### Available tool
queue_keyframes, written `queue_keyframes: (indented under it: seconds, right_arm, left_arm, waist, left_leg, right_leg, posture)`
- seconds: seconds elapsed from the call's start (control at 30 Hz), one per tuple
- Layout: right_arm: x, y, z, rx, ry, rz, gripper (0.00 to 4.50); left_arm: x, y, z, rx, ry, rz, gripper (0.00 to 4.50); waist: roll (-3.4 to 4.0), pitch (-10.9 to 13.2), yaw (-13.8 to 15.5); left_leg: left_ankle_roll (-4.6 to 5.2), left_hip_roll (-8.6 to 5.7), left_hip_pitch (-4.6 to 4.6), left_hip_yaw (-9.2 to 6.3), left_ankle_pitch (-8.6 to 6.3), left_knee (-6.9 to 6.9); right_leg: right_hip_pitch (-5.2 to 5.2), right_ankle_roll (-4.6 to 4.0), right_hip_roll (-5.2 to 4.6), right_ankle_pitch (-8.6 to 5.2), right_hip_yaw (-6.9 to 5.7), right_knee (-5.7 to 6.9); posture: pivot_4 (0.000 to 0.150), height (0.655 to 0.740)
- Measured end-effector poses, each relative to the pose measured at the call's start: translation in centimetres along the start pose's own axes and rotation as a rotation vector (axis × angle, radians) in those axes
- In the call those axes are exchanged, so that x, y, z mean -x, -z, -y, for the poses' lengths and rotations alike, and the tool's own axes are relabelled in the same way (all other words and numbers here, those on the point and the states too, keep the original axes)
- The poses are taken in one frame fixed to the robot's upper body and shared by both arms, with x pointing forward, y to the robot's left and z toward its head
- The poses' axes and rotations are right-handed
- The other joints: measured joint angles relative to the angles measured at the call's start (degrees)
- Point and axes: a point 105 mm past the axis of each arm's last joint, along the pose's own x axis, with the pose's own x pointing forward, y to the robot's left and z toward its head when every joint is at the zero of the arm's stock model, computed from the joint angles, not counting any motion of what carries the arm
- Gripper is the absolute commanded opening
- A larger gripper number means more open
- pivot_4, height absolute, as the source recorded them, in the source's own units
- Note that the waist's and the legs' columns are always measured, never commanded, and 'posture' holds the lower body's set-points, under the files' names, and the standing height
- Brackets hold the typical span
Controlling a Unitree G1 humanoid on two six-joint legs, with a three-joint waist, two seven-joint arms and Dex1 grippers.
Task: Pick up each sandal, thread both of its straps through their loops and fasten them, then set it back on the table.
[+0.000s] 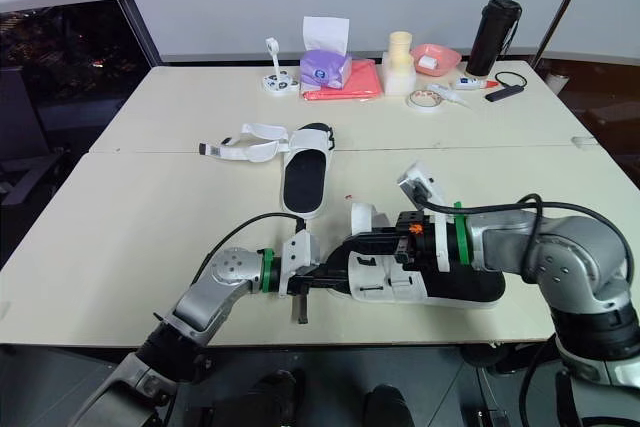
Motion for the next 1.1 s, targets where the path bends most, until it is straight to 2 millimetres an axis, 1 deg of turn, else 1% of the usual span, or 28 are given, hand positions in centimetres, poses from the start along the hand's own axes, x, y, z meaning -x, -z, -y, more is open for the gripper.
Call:
queue_keyframes:
  seconds: [0.07,0.13,0.3,0.33,0.4,0.47,0.53,0.57,0.77,0.97,1.07,1.1]
  right_arm:
    - [-0.4,0.7,0.7,-0.028,0.008,-0.027,0.05]
    - [-0.5,1.1,1.0,-0.041,0.005,-0.036,0.05]
    - [-0.5,1.4,0.9,-0.036,-0.011,-0.041,0.05]
    - [-0.6,1.6,0.9,-0.038,-0.013,-0.044,0.30]
    - [-0.6,2.0,1.0,-0.043,-0.008,-0.049,0.98]
    - [-0.6,2.0,1.1,-0.039,-0.008,-0.047,1.98]
    - [-0.6,2.0,1.1,-0.036,-0.008,-0.047,2.89]
    - [-0.6,2.1,1.1,-0.035,-0.005,-0.050,3.43]
    - [-0.6,1.9,1.6,-0.030,0.013,-0.057,3.43]
    - [-0.3,1.1,2.1,-0.034,0.022,-0.036,3.43]
    - [-0.2,0.7,2.1,-0.028,0.015,-0.027,3.43]
    - [-0.1,0.6,2.1,-0.028,0.014,-0.023,3.21]
  left_arm:
    - [0.0,0.0,0.0,0.000,-0.002,0.000,0.00]
    - [0.1,0.1,0.0,0.004,-0.010,0.001,0.00]
    - [0.1,0.2,0.1,0.008,-0.026,0.005,0.00]
    - [0.1,0.2,0.1,0.010,-0.028,0.005,0.00]
    - [0.1,0.2,0.1,0.009,-0.031,0.006,0.00]
    - [0.1,0.1,0.1,0.006,-0.031,0.007,0.00]
    - [0.1,0.1,0.1,0.006,-0.031,0.007,0.00]
    - [0.1,0.1,0.1,0.006,-0.030,0.007,0.00]
    - [0.1,0.1,0.1,0.004,-0.029,0.007,0.00]
    - [0.1,0.0,0.1,0.003,-0.028,0.006,0.00]
    - [0.1,0.0,0.1,0.002,-0.027,0.005,0.00]
    - [0.1,0.0,0.1,0.002,-0.027,0.005,0.00]
  waist:
    - [0.01,0.0,-0.1]
    - [0.01,0.0,-0.1]
    - [0.01,0.0,-0.1]
    - [0.01,0.0,-0.1]
    - [0.01,0.0,-0.1]
    - [0.01,0.0,-0.2]
    - [0.01,0.0,-0.1]
    - [0.01,0.0,-0.1]
    - [0.01,0.0,-0.1]
    - [0.01,0.0,-0.1]
    - [0.01,0.0,-0.1]
    - [0.01,0.0,-0.1]
  left_leg:
    - [0.00,-0.01,0.00,0.02,0.00,0.00]
    - [0.00,-0.01,0.00,0.01,0.00,0.00]
    - [0.00,-0.01,0.00,0.01,0.00,0.00]
    - [0.00,0.00,0.00,0.02,0.00,0.00]
    - [0.00,0.00,0.00,0.02,0.00,0.00]
    - [0.00,0.00,0.00,0.02,0.00,0.00]
    - [0.00,0.00,0.00,0.02,0.00,0.00]
    - [0.00,0.00,0.00,0.02,0.00,0.00]
    - [0.00,0.00,0.00,0.03,0.00,0.00]
    - [0.00,0.00,0.00,0.03,0.00,0.00]
    - [0.00,0.00,0.00,0.02,0.00,0.00]
    - [0.00,0.00,0.00,0.02,0.00,0.00]
  right_leg:
    - [-0.01,0.00,-0.01,0.00,0.03,0.00]
    - [-0.02,0.01,-0.01,0.00,0.02,0.01]
    - [-0.01,0.01,0.00,0.01,0.02,0.01]
    - [-0.01,0.01,0.00,0.01,0.03,0.01]
    - [-0.02,0.01,0.00,0.01,0.02,0.01]
    - [-0.02,0.01,0.00,0.01,0.02,0.01]
    - [-0.02,0.01,0.00,0.01,0.02,0.02]
    - [-0.02,0.01,0.00,0.01,0.02,0.01]
    - [-0.02,0.01,0.00,0.01,0.03,0.01]
    - [-0.02,0.01,0.00,0.00,0.02,0.01]
    - [-0.02,0.01,0.00,0.01,0.02,0.01]
    - [-0.02,0.01,0.00,0.01,0.02,0.01]
  posture:
    - [0.150,0.7400]
    - [0.150,0.7400]
    - [0.150,0.7400]
    - [0.150,0.7400]
    - [0.150,0.7400]
    - [0.150,0.7400]
    - [0.150,0.7400]
    - [0.150,0.7400]
    - [0.150,0.7400]
    - [0.150,0.7400]
    - [0.150,0.7400]
    - [0.150,0.7400]
